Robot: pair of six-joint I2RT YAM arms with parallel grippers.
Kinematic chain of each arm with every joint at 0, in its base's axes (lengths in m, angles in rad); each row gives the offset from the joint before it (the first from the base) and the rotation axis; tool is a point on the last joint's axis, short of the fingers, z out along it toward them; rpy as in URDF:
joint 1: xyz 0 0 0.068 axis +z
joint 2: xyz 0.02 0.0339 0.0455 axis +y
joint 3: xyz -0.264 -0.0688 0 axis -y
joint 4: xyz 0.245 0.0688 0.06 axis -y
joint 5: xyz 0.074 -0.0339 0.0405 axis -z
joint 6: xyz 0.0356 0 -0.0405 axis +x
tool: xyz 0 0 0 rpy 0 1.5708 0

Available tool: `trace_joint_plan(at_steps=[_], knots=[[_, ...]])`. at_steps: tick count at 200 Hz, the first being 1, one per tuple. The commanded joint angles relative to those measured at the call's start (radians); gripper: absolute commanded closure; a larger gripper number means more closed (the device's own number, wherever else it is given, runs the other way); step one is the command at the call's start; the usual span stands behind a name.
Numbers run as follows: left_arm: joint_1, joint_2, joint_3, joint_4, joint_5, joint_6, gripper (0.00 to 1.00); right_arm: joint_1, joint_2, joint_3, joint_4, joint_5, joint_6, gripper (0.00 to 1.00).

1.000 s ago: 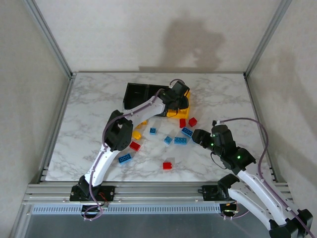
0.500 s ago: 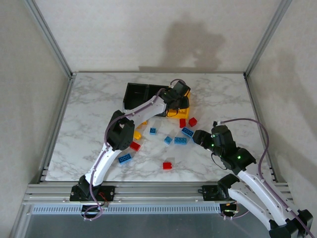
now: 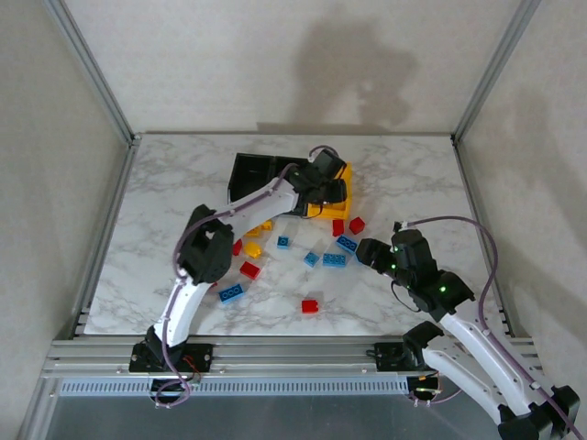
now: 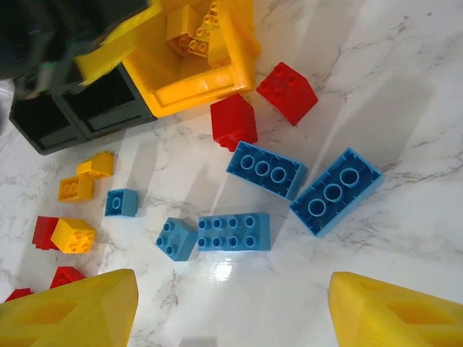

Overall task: Sort the legos into containers by color
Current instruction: Place the lego in the container, then pick up the lego from the center of the table.

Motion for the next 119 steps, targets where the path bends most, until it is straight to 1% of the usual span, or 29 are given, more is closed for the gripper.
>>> trace_joint_plan(at_steps=[1, 33, 58, 67, 77, 89, 104, 119], knots=[[-0.01, -0.225, -0.182, 0.088, -0.01, 0.031, 0.46, -0.004, 0.019, 0.037, 0.048, -0.042, -0.046, 0.3], [0.0, -0.481, -0.522, 0.129, -0.065, -0.002, 0.43, 0.014, 0.071, 0.036, 0.118, -0.09, -0.069, 0.3], [0.018, -0.63, -0.735, 0.109, -0.134, -0.057, 0.39, 0.063, 0.116, 0.031, 0.176, -0.089, -0.065, 0.3], [0.027, -0.673, -0.815, 0.124, -0.141, -0.09, 0.38, 0.079, 0.142, 0.033, 0.191, -0.084, -0.062, 0.3], [0.039, -0.711, -0.895, 0.143, -0.144, -0.125, 0.37, 0.099, 0.168, 0.04, 0.204, -0.073, -0.059, 0.3], [0.047, -0.739, -0.968, 0.148, -0.175, -0.174, 0.3, 0.125, 0.199, 0.052, 0.211, -0.057, -0.055, 0.3], [0.052, -0.762, -1.042, 0.179, -0.184, -0.215, 0.3, 0.143, 0.22, 0.058, 0.217, -0.04, -0.046, 0.3], [0.06, -0.763, -1.075, 0.17, -0.224, -0.243, 0.27, 0.143, 0.22, 0.052, 0.22, -0.03, -0.034, 0.3]])
